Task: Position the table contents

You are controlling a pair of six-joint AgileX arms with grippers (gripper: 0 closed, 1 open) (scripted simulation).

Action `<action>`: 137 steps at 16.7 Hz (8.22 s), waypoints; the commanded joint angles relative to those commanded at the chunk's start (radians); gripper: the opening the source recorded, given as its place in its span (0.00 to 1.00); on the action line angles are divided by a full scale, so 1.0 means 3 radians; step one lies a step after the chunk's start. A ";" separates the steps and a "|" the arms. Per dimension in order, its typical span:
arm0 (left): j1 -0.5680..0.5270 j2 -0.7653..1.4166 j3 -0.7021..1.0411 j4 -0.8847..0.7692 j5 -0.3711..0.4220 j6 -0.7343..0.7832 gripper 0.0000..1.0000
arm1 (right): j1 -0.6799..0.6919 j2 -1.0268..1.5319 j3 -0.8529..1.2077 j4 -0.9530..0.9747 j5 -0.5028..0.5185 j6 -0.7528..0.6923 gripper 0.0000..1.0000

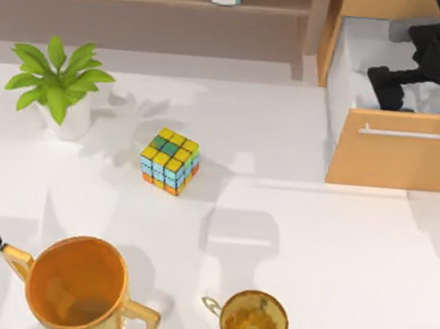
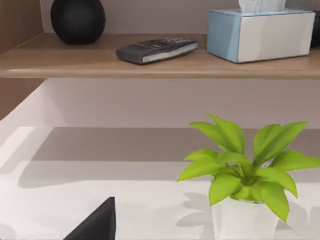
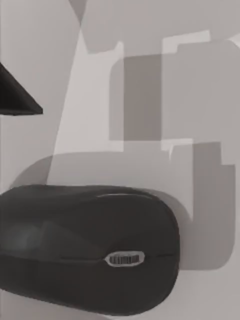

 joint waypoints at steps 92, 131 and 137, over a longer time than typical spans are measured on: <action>0.0000 0.0000 0.0000 0.0000 0.0000 0.0000 1.00 | 0.0881 -0.4802 -0.5515 0.0902 0.0151 0.1524 0.00; 0.0000 0.0000 0.0000 0.0000 0.0000 0.0000 1.00 | 0.0881 -0.4670 -0.5713 0.1025 0.0148 0.1521 0.83; 0.0000 0.0000 0.0000 0.0000 0.0000 0.0000 1.00 | 0.0881 -0.4670 -0.5713 0.1025 0.0148 0.1521 1.00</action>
